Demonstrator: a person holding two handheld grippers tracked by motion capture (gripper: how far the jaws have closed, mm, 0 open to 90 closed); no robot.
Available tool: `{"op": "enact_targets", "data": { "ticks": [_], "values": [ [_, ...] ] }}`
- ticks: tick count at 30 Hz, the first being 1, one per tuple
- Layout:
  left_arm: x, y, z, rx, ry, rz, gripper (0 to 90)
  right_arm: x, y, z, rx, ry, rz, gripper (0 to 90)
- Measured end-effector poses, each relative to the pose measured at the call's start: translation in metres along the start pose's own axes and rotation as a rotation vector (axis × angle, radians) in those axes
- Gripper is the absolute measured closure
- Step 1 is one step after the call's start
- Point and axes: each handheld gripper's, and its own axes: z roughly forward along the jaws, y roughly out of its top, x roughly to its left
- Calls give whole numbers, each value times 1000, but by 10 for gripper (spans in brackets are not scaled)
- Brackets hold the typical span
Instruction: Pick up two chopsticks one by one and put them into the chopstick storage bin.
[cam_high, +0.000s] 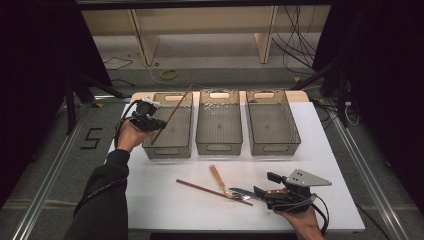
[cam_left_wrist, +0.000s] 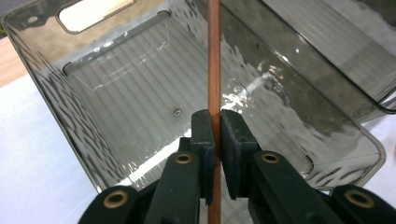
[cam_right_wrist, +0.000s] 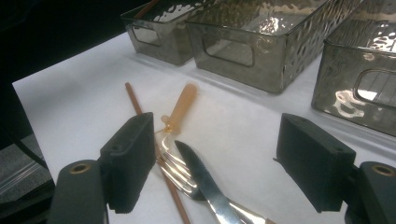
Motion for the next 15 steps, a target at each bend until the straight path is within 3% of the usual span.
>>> {"op": "enact_targets", "data": {
  "ticks": [7, 15],
  "values": [
    [3, -5, 5, 13, 9, -41, 834, 0, 0, 0, 0, 1, 0, 289],
    [7, -13, 13, 58, 9, -51, 827, 0, 0, 0, 0, 2, 0, 289]
  ]
}}
